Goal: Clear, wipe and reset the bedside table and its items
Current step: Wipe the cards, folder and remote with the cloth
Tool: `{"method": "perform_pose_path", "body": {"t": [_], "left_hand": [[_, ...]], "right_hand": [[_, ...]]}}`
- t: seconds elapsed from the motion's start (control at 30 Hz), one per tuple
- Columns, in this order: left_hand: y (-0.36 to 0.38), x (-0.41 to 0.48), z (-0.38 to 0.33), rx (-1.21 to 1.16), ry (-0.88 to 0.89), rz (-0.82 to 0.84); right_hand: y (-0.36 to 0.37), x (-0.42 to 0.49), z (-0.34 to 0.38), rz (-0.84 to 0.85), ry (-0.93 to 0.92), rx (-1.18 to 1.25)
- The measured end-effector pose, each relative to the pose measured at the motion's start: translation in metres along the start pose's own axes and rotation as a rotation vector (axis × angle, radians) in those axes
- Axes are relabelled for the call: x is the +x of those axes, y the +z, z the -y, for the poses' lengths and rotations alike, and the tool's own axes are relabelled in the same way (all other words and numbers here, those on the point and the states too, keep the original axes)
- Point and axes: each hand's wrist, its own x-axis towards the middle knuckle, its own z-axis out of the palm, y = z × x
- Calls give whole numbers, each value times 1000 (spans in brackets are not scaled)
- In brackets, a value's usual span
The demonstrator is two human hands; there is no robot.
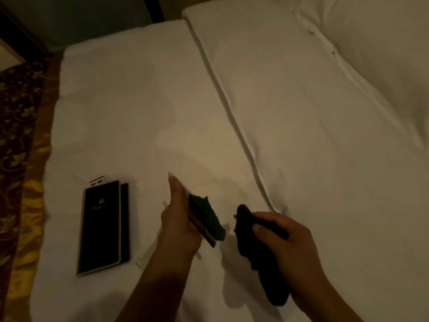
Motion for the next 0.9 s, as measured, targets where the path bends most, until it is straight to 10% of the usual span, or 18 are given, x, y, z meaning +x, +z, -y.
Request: {"method": "perform_pose_path", "body": {"t": [0.9], "left_hand": [[40, -90, 105, 3, 105, 462]], "right_hand": [[-151, -121, -50, -410, -144, 0]]}}
